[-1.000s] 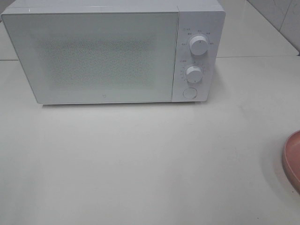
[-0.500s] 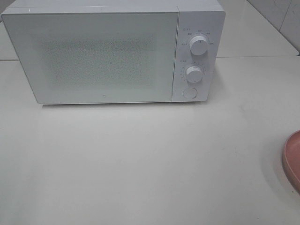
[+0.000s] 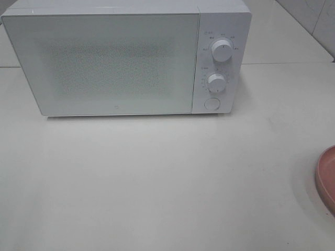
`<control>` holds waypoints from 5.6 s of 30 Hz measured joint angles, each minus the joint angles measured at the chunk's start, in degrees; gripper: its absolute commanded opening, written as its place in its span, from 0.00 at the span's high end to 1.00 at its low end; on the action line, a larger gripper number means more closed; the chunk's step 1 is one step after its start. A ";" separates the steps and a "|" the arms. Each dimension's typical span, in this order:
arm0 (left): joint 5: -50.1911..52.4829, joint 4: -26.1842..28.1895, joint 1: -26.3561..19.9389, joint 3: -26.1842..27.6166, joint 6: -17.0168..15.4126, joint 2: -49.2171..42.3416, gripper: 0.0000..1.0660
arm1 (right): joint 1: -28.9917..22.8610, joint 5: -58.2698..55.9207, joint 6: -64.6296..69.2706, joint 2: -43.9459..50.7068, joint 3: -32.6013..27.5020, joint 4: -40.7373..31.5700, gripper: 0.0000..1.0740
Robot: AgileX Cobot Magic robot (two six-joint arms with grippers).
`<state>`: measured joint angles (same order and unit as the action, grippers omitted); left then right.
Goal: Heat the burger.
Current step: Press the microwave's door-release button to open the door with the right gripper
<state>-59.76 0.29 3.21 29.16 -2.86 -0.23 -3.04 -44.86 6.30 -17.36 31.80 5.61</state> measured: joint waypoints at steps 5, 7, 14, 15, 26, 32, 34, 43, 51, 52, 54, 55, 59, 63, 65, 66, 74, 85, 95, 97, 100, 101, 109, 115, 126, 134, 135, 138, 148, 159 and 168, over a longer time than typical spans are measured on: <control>0.00 0.00 0.00 0.00 0.00 0.00 0.08 | 0.00 4.93 0.00 -4.47 0.00 0.00 0.30; 0.00 0.00 0.00 0.00 0.00 0.00 0.08 | 0.00 7.45 0.00 -7.79 0.00 0.00 0.30; 0.00 0.00 0.00 0.00 0.00 0.00 0.08 | 0.00 12.72 0.00 -13.87 0.00 0.00 0.30; 0.00 0.00 0.00 0.00 0.00 0.00 0.08 | 0.00 14.61 0.00 -16.04 0.00 0.00 0.30; 0.00 -0.29 0.00 0.00 0.00 0.00 0.08 | 0.00 26.18 0.00 -25.73 -0.69 0.00 0.30; 0.00 -0.29 0.00 0.00 0.00 0.00 0.08 | 0.00 38.67 0.00 -31.40 -4.81 0.00 0.30; 0.00 -0.29 0.00 0.00 0.00 0.00 0.08 | 0.00 39.99 0.00 -32.37 -5.10 0.00 0.30; 0.00 -0.29 0.00 0.00 0.00 0.00 0.08 | 0.00 52.94 0.00 -42.57 -5.33 0.00 0.30; 0.00 -0.29 0.00 0.00 0.00 0.00 0.08 | 0.00 67.67 -2.35 -50.53 -7.62 -1.20 0.30; 0.00 -0.29 0.00 0.00 0.00 0.00 0.08 | 0.00 67.67 -2.35 -50.53 -7.62 -1.20 0.30; 0.00 -0.29 0.00 0.00 0.00 0.00 0.08 | -1.43 74.43 -7.56 -53.57 -9.57 -7.28 0.30; 0.00 -0.29 0.00 0.00 0.00 0.00 0.08 | -1.43 74.43 -7.56 -53.57 -9.57 -7.28 0.30; 0.00 -0.29 0.00 0.00 0.00 0.00 0.08 | -5.16 79.81 -14.78 -55.98 -11.00 -15.36 0.30; 0.00 -0.29 0.00 0.00 0.00 0.00 0.08 | -8.94 83.65 -19.54 -57.35 -11.75 -23.15 0.30; 0.00 -0.29 0.00 0.00 0.00 0.00 0.08 | -14.09 87.20 -25.04 -58.56 -11.97 -32.37 0.30; 0.00 -0.29 0.00 0.00 0.00 0.00 0.08 | -14.09 87.20 -25.04 -58.56 -11.97 -32.37 0.30; 0.00 -0.29 0.00 0.00 0.00 0.00 0.08 | -24.06 94.48 -30.42 -61.13 -11.97 -43.49 0.30; 0.00 -0.29 0.00 0.00 0.00 0.00 0.08 | -36.90 102.90 -31.00 -66.86 -11.92 -54.26 0.30; 0.00 -0.29 0.00 0.00 0.00 0.00 0.08 | -46.35 107.31 -31.23 -70.70 -11.86 -63.77 0.30; 0.00 -0.29 0.00 0.00 0.00 0.00 0.08 | -48.07 107.83 -31.57 -71.51 -11.80 -65.32 0.30; 0.00 -0.29 0.00 0.00 0.00 0.00 0.08 | -49.50 108.63 -31.80 -72.71 -11.63 -67.15 0.30; 0.00 -0.29 0.00 0.00 0.00 0.00 0.08 | -49.56 108.80 -31.86 -73.34 -11.17 -67.78 0.30; 0.00 -0.29 0.00 0.00 0.00 0.00 0.08 | -49.56 109.21 -31.91 -75.63 -8.94 -68.35 0.30; 0.00 -0.29 0.00 0.00 0.00 0.00 0.08 | -49.68 111.27 -30.31 -76.72 -8.94 -68.30 0.30; 0.00 -0.29 0.00 0.00 0.00 0.00 0.08 | -49.56 112.47 -28.88 -81.19 -5.61 -66.35 0.30; 0.00 -0.29 0.00 0.00 0.00 0.00 0.08 | -48.53 111.73 -28.48 -81.70 -4.07 -65.32 0.30; 0.00 -0.29 0.00 0.00 0.00 0.00 0.08 | -48.53 111.73 -28.48 -81.70 -4.07 -65.32 0.30; 0.00 -0.29 0.00 0.00 0.00 0.00 0.08 | -47.38 110.47 -26.47 -81.70 -3.95 -64.00 0.32; 0.00 -0.29 0.00 0.00 0.00 0.00 0.08 | -47.27 105.48 5.16 -81.70 -3.95 -63.77 0.61; 0.00 -0.29 0.00 0.00 0.00 0.00 0.08 | -47.27 101.76 42.34 -81.70 -3.95 -63.77 0.91; 0.00 -0.29 0.00 0.00 0.00 0.00 0.08 | -47.27 99.35 51.57 -81.70 -3.95 -63.77 1.00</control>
<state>-59.76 0.00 3.21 29.16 -2.86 -0.23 -50.31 54.49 57.87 -99.06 27.85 -58.16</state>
